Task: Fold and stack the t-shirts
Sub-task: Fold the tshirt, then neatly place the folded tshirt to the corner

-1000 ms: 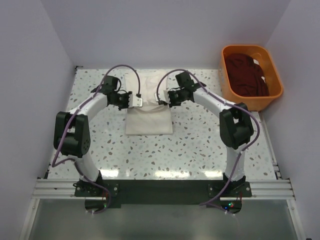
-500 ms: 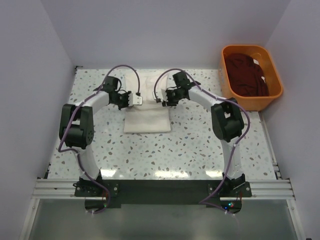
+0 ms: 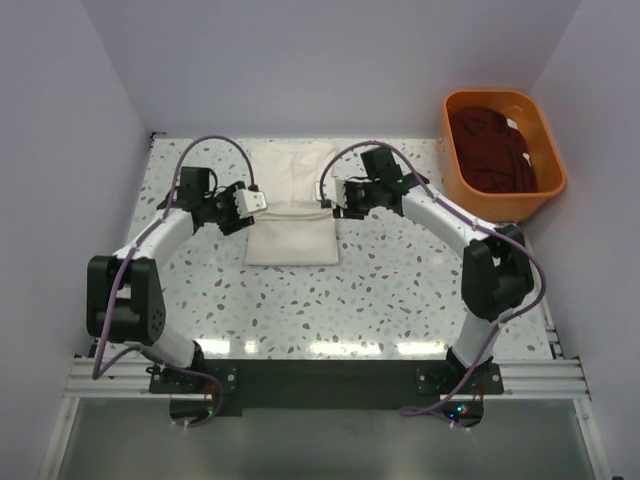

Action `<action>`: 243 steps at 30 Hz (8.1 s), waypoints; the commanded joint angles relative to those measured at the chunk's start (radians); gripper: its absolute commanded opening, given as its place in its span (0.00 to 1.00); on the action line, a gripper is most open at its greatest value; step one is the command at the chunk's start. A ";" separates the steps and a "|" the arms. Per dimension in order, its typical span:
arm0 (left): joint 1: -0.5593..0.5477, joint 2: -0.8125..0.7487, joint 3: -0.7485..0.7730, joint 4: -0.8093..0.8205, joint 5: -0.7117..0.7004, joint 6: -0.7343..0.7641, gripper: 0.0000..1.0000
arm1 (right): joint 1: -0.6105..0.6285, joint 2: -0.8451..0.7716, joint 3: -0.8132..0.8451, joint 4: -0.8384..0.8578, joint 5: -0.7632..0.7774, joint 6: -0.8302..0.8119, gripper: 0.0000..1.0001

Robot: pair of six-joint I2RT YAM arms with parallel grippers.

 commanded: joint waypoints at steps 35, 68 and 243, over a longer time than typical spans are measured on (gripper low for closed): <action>-0.105 -0.032 -0.136 -0.105 0.052 0.041 0.00 | 0.199 0.057 -0.178 0.097 0.172 0.078 0.00; -0.193 -0.591 0.071 -0.875 0.223 0.016 0.00 | 0.236 -0.615 -0.230 -0.486 -0.054 0.277 0.00; 0.055 0.559 0.111 -0.481 0.558 -0.721 0.53 | -0.086 0.529 0.144 -0.208 -0.396 1.165 0.36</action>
